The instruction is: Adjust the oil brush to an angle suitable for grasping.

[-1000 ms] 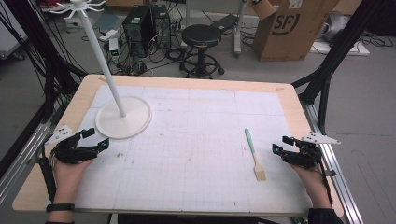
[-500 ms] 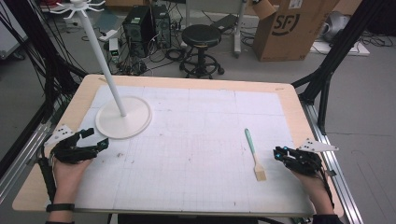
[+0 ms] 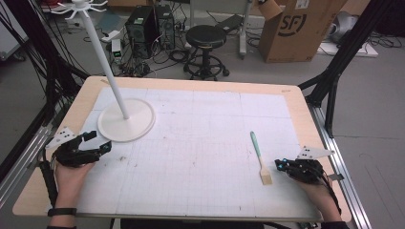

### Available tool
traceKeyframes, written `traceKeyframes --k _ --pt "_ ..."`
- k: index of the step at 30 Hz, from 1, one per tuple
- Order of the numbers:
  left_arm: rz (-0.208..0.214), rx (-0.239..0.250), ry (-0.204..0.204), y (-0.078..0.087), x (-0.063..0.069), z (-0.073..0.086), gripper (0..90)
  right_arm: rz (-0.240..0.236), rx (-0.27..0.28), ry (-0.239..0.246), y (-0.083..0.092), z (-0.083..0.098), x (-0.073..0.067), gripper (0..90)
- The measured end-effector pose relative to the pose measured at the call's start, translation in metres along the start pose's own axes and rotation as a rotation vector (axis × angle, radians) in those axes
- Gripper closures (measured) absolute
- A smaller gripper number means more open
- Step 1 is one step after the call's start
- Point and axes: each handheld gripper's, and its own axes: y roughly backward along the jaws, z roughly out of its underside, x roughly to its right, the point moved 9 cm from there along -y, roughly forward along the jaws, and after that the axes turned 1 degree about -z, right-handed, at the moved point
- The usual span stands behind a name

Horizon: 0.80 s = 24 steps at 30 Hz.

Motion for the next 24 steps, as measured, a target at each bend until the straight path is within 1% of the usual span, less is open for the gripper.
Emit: traceKeyframes --k 3,6,8,11,13,17,18,20,21,24 --pt "0.000 0.004 0.000 0.000 0.000 0.000 16.9 -0.014 -0.015 0.010 -0.004 0.000 -0.002 90.0" --pt "0.003 0.005 0.004 0.001 0.000 -0.001 17.0 -0.040 -0.030 0.013 -0.006 0.001 -0.008 90.0" --pt "0.005 0.002 0.004 0.000 0.001 0.000 17.1 -0.053 -0.035 0.029 -0.009 0.001 -0.010 90.0" --pt "0.007 0.004 0.003 0.000 0.001 -0.001 17.1 -0.075 -0.062 0.028 -0.013 0.003 -0.016 90.0" --pt "0.005 0.006 0.005 0.000 0.001 -0.001 17.1 -0.093 -0.060 0.027 -0.013 0.002 -0.019 90.0" --pt "0.007 0.006 0.004 0.000 0.001 -0.001 17.1 -0.102 -0.065 0.041 -0.016 0.000 -0.024 90.0" --pt "0.007 0.007 0.005 0.000 0.001 -0.001 17.1 -0.115 -0.067 0.044 -0.020 -0.002 -0.030 90.0" --pt "0.012 0.007 0.004 0.000 0.001 -0.002 18.3 -0.116 -0.067 0.051 -0.022 -0.003 -0.031 90.0" --pt "0.017 0.005 0.003 0.000 0.002 -0.001 18.8 -0.128 -0.074 0.055 -0.026 -0.006 -0.036 90.0" --pt "0.016 0.006 0.005 -0.001 0.002 -0.002 18.9 -0.128 -0.071 0.063 -0.031 -0.009 -0.039 90.0"
